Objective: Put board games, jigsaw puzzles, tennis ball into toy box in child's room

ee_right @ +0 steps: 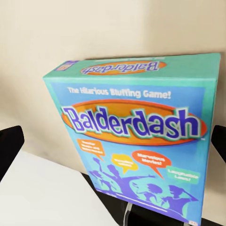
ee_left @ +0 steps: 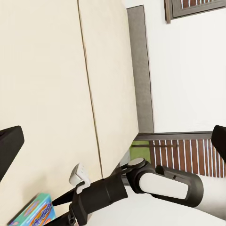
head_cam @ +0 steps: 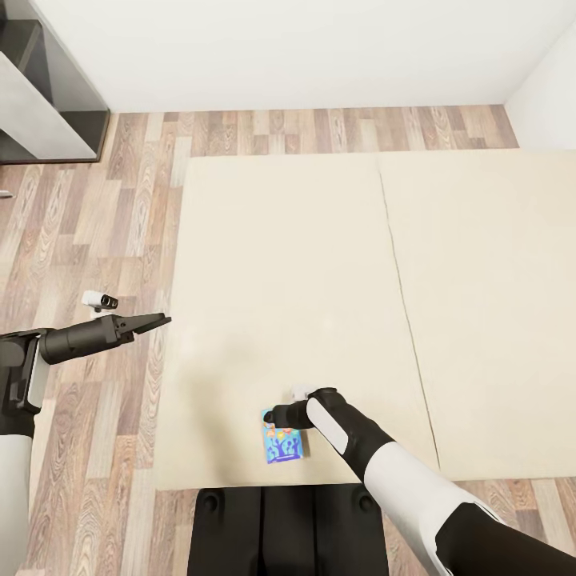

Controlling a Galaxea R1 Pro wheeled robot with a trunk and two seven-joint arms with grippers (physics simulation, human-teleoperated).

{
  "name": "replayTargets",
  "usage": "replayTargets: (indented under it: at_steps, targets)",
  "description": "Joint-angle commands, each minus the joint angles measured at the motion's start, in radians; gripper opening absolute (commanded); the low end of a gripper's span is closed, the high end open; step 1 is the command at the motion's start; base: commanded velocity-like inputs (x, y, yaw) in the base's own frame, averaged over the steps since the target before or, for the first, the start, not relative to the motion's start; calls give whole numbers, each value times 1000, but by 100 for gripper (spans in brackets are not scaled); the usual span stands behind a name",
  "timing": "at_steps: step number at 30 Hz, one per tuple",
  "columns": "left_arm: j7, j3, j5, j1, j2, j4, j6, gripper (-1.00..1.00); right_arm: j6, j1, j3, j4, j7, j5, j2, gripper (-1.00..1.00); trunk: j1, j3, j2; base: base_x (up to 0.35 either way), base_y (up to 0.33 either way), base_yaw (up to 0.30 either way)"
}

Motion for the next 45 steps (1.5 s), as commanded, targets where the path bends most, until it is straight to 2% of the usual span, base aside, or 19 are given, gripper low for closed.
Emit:
replayTargets:
  at_steps: [1, 45]
  targets:
    - [-4, 0, -1, 0, 0, 0, 11, 100, 2, -1, 3, -1, -10, -11, 0, 100, 1, -1, -2, 0, 1, 0]
    - [-4, 0, -1, 0, 0, 0, 11, 100, 2, 2, 3, 26, -13, -14, 0, 100, 1, -1, -2, 0, 23, 0]
